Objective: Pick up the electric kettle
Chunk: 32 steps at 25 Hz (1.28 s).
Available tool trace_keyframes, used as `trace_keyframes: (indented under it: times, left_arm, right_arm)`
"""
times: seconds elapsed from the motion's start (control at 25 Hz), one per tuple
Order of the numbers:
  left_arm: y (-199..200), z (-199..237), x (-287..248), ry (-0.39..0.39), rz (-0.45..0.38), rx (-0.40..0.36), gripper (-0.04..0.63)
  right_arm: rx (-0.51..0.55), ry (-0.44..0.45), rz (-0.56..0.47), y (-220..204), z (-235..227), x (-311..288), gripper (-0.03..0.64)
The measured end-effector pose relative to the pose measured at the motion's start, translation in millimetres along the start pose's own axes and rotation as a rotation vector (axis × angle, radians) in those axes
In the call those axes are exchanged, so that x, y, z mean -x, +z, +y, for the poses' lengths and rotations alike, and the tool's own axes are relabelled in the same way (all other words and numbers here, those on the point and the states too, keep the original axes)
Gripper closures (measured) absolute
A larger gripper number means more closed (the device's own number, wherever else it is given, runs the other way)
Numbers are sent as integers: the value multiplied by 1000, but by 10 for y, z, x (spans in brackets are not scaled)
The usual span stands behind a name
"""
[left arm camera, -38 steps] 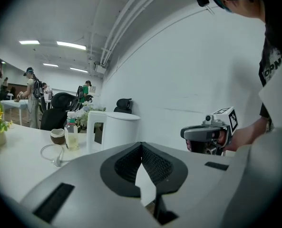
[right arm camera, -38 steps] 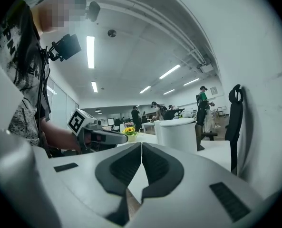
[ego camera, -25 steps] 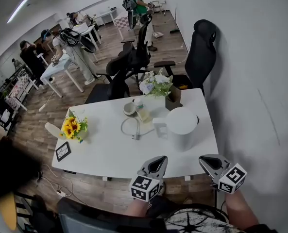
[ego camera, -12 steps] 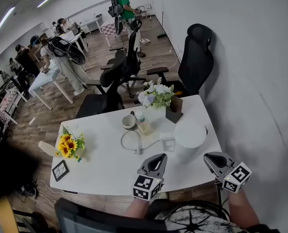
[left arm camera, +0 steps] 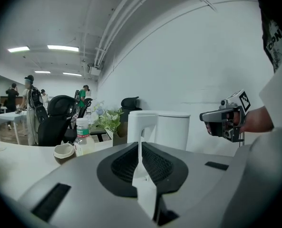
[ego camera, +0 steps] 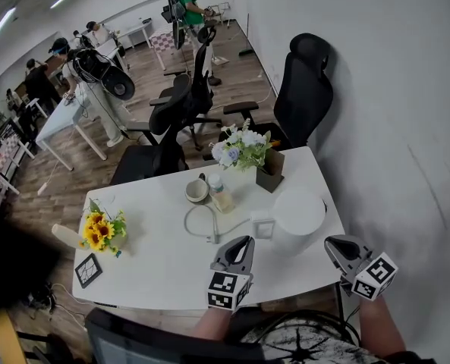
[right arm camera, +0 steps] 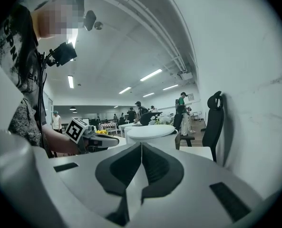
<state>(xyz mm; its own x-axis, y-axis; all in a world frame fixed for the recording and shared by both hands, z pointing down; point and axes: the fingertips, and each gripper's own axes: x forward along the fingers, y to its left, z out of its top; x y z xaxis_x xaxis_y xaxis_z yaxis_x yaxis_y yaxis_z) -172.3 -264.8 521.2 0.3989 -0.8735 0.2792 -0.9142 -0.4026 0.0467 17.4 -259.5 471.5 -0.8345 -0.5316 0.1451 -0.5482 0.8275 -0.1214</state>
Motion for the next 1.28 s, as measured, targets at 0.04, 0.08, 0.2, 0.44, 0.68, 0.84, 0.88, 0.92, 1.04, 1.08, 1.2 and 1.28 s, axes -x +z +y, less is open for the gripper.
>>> trace_keyframes:
  times: [0.04, 0.08, 0.2, 0.44, 0.68, 0.84, 0.88, 0.92, 1.04, 1.08, 1.2, 1.28]
  left_arm:
    - [-5, 23, -25, 13, 3, -8, 582]
    - [-8, 47, -52, 26, 5, -15, 572]
    - [-27, 100, -121, 60, 14, -27, 497]
    - [-83, 171, -289, 96, 34, -44, 439]
    - [-63, 150, -490, 81, 41, -73, 432]
    - [11, 158, -625, 78, 21, -98, 433]
    - [35, 163, -663, 78, 16, -103, 433]
    - [57, 167, -704, 78, 11, -106, 433]
    - [111, 186, -806, 83, -2, -115, 433]
    - [131, 198, -828, 90, -5, -120, 433]
    - [179, 227, -894, 100, -16, -121, 437]
    - [183, 229, -937, 96, -21, -114, 449]
  right_arm:
    - [-1, -4, 2, -2, -18, 15, 594]
    - [-2, -9, 3, -2, -39, 32, 595]
    - [-5, -26, 9, -12, -94, 94, 594]
    - [-16, -59, 24, -57, -195, 191, 594]
    - [-25, -90, 36, -91, -245, 254, 594]
    - [-26, -100, 37, -82, -251, 271, 594]
    - [-26, -103, 38, -83, -256, 273, 594]
    - [-27, -106, 39, -87, -262, 275, 594]
    - [-34, -117, 43, -120, -263, 279, 595]
    - [-36, -120, 46, -129, -257, 280, 594]
    - [-36, -126, 56, -137, -239, 287, 594]
    - [-40, -133, 60, -153, -234, 296, 594]
